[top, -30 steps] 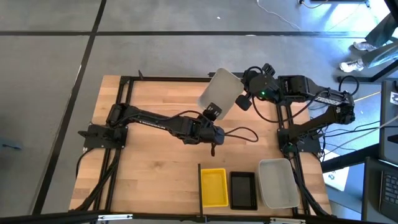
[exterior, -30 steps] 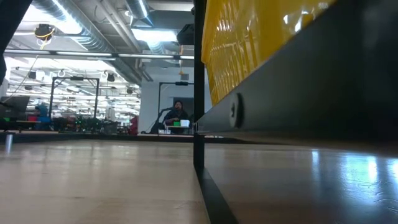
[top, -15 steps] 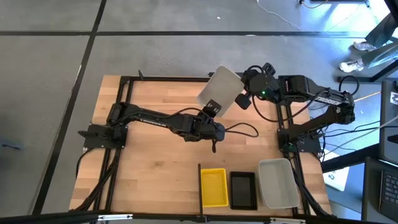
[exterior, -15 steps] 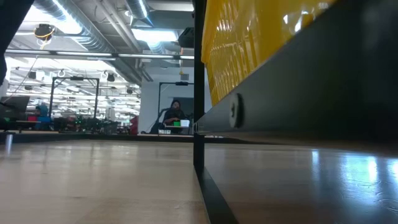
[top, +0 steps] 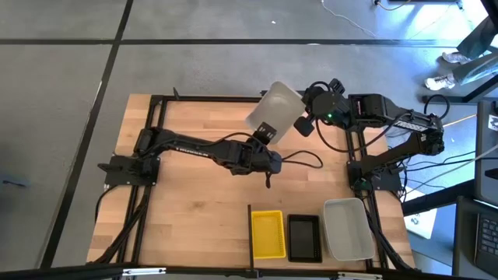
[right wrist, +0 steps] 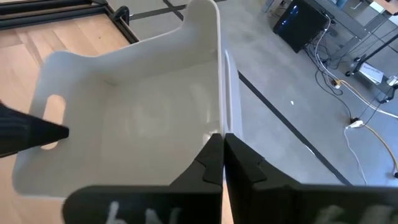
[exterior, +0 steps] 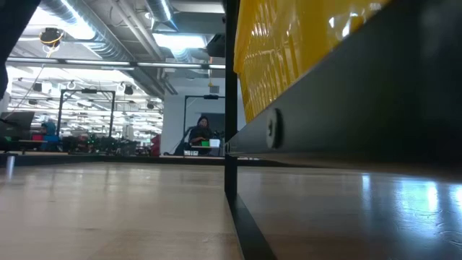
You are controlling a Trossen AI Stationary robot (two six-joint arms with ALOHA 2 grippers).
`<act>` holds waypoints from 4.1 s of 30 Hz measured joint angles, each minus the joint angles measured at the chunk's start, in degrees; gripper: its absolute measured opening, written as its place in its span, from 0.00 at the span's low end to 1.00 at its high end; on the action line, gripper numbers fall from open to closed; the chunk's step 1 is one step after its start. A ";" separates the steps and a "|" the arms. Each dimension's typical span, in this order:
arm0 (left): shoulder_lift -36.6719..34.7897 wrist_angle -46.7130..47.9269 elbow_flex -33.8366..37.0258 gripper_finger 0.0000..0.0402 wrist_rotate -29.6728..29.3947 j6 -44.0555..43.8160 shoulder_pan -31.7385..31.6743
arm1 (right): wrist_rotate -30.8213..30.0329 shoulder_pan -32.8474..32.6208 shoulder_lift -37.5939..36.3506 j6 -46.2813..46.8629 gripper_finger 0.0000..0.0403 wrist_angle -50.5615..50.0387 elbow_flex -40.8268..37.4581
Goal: Stack baskets on shelf by color
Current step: Stack the gray bin on top of the gray bin on the shelf
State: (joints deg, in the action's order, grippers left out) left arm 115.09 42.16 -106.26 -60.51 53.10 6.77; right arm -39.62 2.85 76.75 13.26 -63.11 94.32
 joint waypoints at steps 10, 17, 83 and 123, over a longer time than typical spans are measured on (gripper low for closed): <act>0.00 1.38 0.00 0.11 4.20 20.52 -0.04 | 0.76 -0.03 0.00 0.02 0.00 0.02 0.00; 0.00 1.35 0.00 0.19 4.29 21.01 0.47 | 0.72 -0.04 0.07 -0.07 0.00 0.00 -0.02; -3.65 -0.13 -0.04 0.22 17.68 6.33 1.83 | -2.81 -0.07 0.02 -6.67 0.00 -1.00 -0.09; -4.24 2.97 0.07 0.22 29.87 -18.14 -2.67 | -1.01 0.11 3.17 -12.99 0.00 -0.50 0.02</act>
State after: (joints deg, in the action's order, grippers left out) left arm 110.85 45.14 -106.19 -30.64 34.96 4.10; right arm -40.62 2.96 79.92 0.27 -63.62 94.35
